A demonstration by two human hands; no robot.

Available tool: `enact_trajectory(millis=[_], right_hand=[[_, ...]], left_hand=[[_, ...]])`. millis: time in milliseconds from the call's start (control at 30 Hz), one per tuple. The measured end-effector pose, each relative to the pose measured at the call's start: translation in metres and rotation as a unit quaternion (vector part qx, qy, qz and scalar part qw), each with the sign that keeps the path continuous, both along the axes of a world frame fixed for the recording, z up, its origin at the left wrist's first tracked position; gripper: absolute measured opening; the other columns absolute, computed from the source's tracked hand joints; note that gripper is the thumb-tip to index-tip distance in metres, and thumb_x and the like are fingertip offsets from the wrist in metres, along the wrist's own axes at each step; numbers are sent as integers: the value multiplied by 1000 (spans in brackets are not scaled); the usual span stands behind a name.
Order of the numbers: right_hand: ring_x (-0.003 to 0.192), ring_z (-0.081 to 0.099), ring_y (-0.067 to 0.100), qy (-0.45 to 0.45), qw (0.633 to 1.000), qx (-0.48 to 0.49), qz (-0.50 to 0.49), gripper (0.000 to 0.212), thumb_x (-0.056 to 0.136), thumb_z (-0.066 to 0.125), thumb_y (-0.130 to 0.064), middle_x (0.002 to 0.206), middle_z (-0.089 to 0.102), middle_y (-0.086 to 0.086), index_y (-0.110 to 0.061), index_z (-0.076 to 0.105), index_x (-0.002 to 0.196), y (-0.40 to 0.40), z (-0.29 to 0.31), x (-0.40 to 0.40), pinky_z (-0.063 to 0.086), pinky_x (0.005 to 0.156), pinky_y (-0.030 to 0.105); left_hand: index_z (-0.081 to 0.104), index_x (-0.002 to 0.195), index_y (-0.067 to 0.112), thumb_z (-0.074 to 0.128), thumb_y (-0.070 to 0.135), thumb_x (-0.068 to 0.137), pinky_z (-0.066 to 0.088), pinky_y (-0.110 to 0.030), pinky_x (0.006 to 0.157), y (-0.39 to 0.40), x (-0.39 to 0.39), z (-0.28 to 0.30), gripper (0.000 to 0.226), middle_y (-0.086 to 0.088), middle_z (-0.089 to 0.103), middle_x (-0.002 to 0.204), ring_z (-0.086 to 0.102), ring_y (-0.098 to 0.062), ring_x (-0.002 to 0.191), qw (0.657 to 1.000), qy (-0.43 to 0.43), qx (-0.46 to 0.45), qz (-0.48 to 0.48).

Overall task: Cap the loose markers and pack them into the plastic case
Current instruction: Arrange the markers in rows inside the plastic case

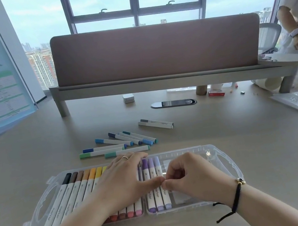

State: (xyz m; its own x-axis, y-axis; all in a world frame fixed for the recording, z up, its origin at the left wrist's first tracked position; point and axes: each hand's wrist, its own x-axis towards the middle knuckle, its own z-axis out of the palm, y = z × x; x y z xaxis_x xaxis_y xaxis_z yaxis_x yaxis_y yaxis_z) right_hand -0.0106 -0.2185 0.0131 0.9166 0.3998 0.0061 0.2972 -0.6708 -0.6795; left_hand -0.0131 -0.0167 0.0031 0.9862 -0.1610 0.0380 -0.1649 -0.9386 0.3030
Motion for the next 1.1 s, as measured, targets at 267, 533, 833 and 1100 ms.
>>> enact_trajectory(millis=[267, 533, 833, 1100], right_hand=[[54, 50, 0, 7, 1000, 0, 1, 15, 82, 77, -36, 60, 60, -10, -25, 71, 72, 0, 1, 1, 41, 53, 16], [51, 50, 0, 32, 999, 7, -23, 19, 77, 80, -39, 63, 67, -4, -21, 75, 74, 1, 0, 3, 42, 53, 18], [54, 56, 3, 87, 996, -20, 14, 24, 78, 81, -37, 63, 69, -5, -14, 76, 75, 4, 11, 13, 48, 56, 21], [50, 49, 4, -91, 992, -70, -52, 27, 87, 71, -42, 61, 63, -5, -20, 72, 72, 30, 34, 55, 40, 50, 19]], left_hand=[[26, 150, 41, 45, 88, 74, 32, -32, 114, 0, -1, 1, 91, 17, 34, 156, 32, -6, 141, 1000, 1, 3, -5], [25, 149, 42, 36, 88, 78, 30, -33, 115, 5, 0, -3, 85, 17, 33, 156, 30, -6, 142, 1000, -7, 12, -18], [26, 149, 40, 38, 83, 83, 29, -34, 115, 8, -1, -2, 80, 16, 34, 156, 31, -7, 142, 1000, -11, 12, -23], [50, 129, 40, 40, 70, 90, 38, -26, 96, 15, -5, 3, 50, 20, 54, 128, 48, -3, 118, 998, -58, -9, -16]])
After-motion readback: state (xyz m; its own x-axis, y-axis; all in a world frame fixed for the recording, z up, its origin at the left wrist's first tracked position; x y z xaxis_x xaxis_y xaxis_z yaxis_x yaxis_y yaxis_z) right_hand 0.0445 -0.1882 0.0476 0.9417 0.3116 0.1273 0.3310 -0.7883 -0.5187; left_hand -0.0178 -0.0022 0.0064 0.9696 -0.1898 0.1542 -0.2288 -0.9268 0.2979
